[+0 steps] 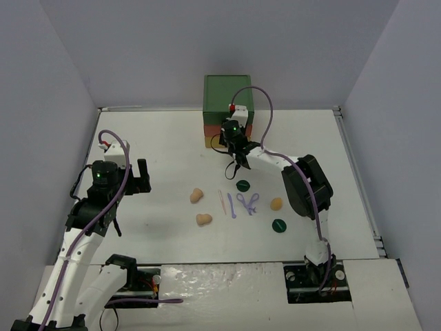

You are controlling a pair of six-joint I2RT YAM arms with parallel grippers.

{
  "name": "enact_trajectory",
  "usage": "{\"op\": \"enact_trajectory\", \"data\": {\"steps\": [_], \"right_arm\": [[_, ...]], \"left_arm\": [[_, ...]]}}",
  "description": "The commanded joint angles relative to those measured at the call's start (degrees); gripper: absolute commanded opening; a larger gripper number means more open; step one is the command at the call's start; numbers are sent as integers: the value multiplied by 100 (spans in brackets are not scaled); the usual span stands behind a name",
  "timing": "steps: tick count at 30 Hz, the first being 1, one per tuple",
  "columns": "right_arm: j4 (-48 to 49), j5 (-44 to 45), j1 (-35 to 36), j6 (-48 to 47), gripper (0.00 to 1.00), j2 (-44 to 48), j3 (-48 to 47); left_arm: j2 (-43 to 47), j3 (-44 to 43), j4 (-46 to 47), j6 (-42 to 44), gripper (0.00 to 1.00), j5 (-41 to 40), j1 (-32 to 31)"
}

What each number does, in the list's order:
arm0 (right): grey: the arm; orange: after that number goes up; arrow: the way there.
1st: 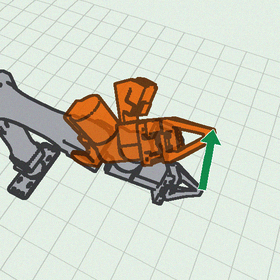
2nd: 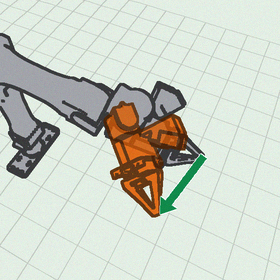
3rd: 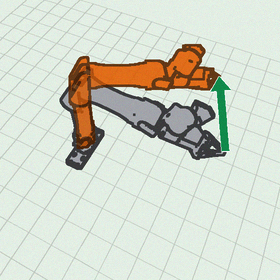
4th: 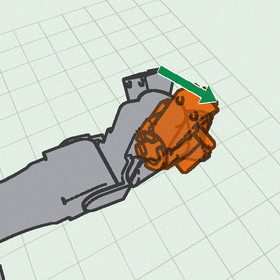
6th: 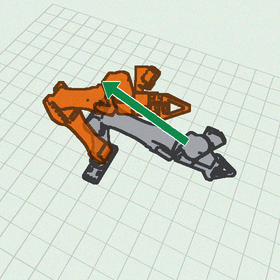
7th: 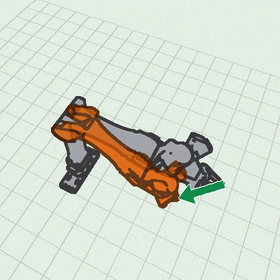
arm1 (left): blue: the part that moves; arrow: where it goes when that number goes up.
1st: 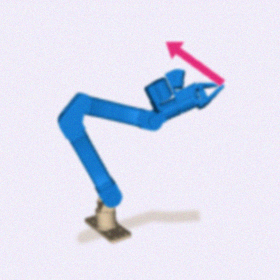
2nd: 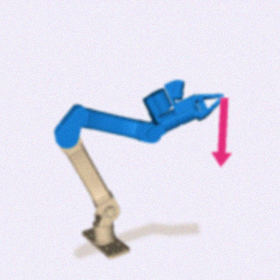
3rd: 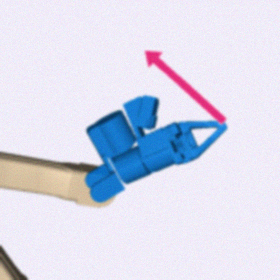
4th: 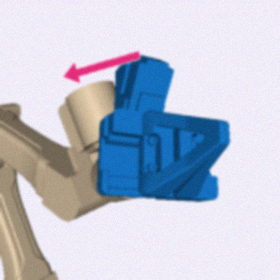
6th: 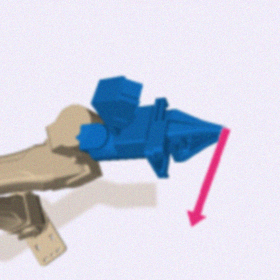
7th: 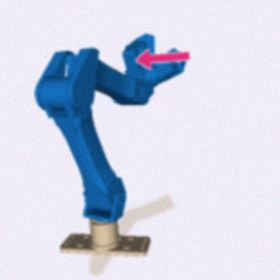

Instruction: Organize the makeup

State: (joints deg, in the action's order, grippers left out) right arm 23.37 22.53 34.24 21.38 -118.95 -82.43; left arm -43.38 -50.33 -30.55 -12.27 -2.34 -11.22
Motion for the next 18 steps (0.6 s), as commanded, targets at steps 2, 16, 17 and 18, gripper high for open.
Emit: {"op": "enact_trajectory", "data": {"steps": [2,16,17,18], "right_arm": [[515,458,79,63,40,83,-326],[431,682,115,138,31,-32,-520],[413,682,110,138,29,-49,-537],[383,682,109,145,26,-62,-556]], "left_arm": [[26,-232,295,-69,97,59,24],[45,-232,298,-74,97,73,24],[40,-232,304,-74,97,68,24],[40,-232,304,-74,97,74,24]]}}
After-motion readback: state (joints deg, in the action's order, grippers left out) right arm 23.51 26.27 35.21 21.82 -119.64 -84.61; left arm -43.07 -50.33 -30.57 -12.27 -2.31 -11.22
